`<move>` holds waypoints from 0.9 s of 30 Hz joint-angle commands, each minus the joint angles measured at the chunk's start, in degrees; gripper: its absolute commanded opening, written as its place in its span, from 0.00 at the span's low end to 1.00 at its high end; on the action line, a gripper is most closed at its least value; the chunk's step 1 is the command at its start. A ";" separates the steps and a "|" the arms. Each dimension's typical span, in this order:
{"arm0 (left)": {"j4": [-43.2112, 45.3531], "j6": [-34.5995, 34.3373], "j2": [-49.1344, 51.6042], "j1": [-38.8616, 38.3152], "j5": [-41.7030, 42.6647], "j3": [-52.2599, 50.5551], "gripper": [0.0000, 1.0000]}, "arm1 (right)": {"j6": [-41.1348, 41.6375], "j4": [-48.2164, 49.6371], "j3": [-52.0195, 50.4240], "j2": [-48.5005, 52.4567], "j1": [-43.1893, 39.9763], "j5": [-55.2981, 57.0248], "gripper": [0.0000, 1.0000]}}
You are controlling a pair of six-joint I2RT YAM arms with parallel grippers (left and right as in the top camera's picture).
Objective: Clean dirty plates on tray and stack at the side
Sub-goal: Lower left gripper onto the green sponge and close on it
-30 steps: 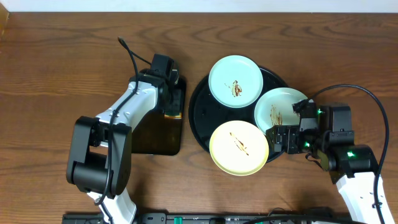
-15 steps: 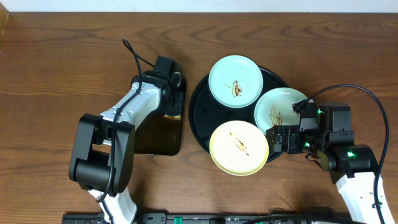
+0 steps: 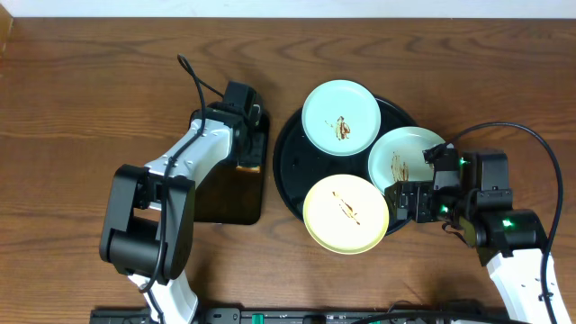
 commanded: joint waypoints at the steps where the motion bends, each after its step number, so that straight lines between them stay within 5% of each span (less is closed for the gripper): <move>1: -0.13 0.11 -0.90 -0.11 -1.14 0.50 0.54 | 0.44 0.04 0.81 0.02 0.48 -0.59 0.96; 27: 0.35 0.11 -4.28 -0.11 -1.14 0.42 0.55 | 0.44 0.02 0.81 0.02 0.48 0.42 0.97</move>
